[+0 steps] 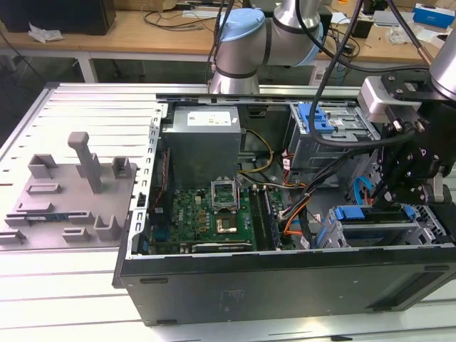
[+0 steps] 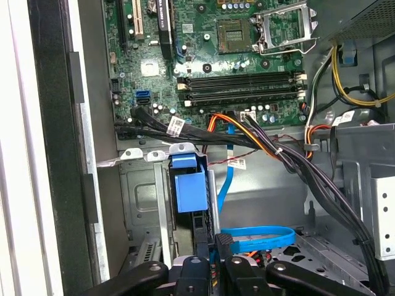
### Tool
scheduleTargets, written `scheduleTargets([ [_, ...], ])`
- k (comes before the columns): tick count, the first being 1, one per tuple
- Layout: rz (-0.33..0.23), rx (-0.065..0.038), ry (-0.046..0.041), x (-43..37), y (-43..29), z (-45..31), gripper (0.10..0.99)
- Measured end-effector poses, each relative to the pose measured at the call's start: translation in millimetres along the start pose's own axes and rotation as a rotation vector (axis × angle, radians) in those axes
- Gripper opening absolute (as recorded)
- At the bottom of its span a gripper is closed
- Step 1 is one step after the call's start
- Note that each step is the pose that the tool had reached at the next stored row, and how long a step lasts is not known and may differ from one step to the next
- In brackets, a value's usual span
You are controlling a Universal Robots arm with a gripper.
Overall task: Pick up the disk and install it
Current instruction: 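Insert the second disk wire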
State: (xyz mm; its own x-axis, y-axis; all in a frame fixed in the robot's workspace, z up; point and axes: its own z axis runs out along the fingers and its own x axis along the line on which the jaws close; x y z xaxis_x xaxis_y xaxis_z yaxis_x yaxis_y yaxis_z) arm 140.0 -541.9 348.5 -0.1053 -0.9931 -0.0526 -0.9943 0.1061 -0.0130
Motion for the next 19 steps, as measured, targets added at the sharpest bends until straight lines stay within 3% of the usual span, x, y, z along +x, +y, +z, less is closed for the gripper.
scheduleTargets([
  [19,-0.006,-0.005,0.0004,0.8,-2.8,3.0,0.161],
])
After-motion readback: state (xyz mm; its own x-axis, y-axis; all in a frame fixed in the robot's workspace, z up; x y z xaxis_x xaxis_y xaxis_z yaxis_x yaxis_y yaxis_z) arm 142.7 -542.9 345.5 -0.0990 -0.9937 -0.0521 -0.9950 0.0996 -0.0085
